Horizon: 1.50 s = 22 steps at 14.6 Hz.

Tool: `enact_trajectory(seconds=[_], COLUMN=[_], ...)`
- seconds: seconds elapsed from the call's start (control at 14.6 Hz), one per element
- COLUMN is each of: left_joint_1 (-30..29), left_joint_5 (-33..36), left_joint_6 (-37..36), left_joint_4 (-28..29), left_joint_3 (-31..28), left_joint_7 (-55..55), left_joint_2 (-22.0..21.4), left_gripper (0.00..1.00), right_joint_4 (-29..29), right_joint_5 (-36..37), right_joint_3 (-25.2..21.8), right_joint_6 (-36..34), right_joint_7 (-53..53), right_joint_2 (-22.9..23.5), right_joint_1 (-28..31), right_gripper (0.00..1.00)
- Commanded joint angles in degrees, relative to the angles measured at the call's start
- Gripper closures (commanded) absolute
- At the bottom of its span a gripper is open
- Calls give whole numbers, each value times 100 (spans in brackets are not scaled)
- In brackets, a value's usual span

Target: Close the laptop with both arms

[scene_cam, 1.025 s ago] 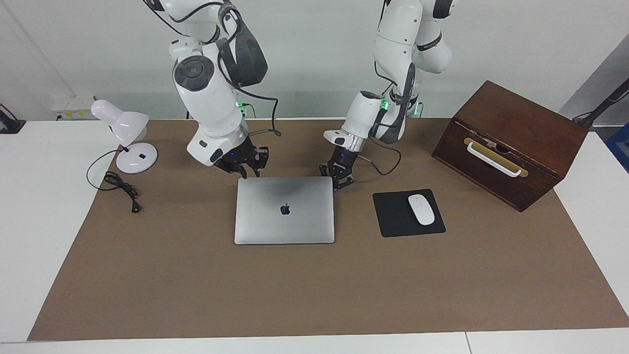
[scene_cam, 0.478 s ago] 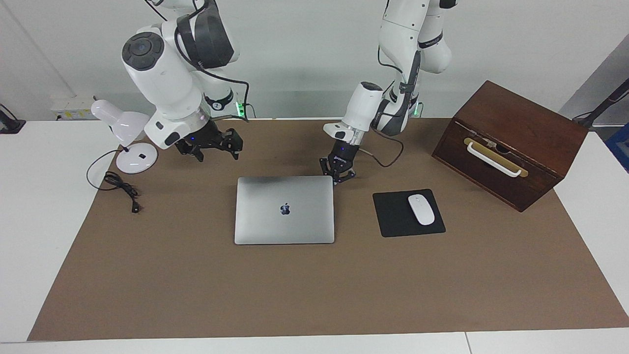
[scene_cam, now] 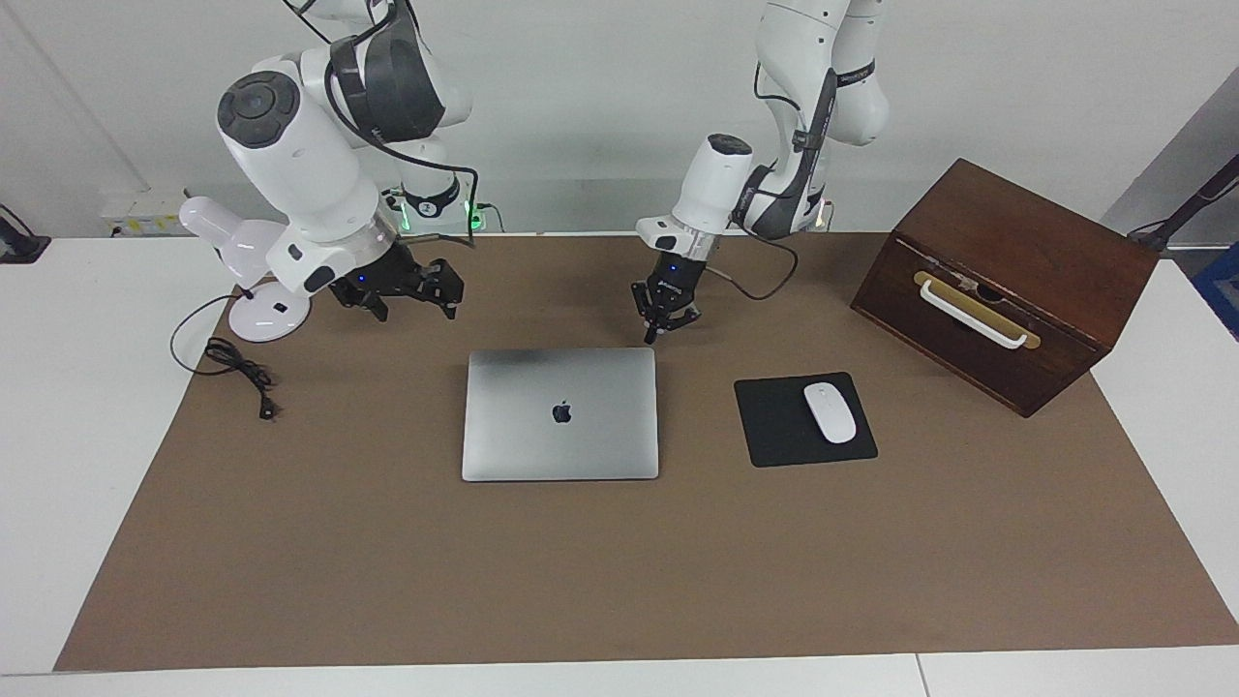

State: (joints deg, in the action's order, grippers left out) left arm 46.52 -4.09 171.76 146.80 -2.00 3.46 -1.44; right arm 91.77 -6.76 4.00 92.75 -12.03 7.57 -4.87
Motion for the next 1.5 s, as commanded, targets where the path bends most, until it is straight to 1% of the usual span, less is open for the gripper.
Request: enact_trajectory(seconds=[0.0,0.2,0.34,0.48,0.61,0.82,1.02,1.23,1.3,1.43], left_joint_1=[60,16,-54,-239,-519,-731,-1064,-1468,-1635,-1882], left_joint_5=[-22,-22,-22,-22,-13,-5,100,110,118,118], left_joint_6=[-1036,-1941,-2783,-3540,-3911,-4395,-4913,-5432,-5564,-5775], left_joint_4=[200,34,-299,-599,-722,-898,-1231,-1600,-1715,-1865], left_joint_3=[-90,-125,-142,-142,-134,-143,-143,-143,-134,-143], left_joint_7=[-55,-56,-64,-239,-433,-723,-1091,-1391,-1496,-1733], left_joint_2=[-847,-1235,-1437,-1622,-1763,-1807,-1807,-1798,-1798,-1807], left_gripper=[100,100,100,100,100,100,100,100,95,77], right_joint_4=[96,104,96,78,87,113,157,350,385,360], right_joint_5=[34,34,34,121,131,270,701,711,711,711], right_joint_3=[57,13,13,4,4,-5,13,13,13,13], right_joint_6=[129,253,253,262,253,148,77,-142,-143,-82], right_joint_7=[-2,7,7,-2,7,16,16,-10,-28,-19], right_joint_2=[-54,-89,-115,-255,-396,-484,-581,-756,-774,-766], right_joint_1=[144,241,215,188,214,206,188,206,197,223], right_gripper=[0,0,0,0,0,0,0,0,0,0])
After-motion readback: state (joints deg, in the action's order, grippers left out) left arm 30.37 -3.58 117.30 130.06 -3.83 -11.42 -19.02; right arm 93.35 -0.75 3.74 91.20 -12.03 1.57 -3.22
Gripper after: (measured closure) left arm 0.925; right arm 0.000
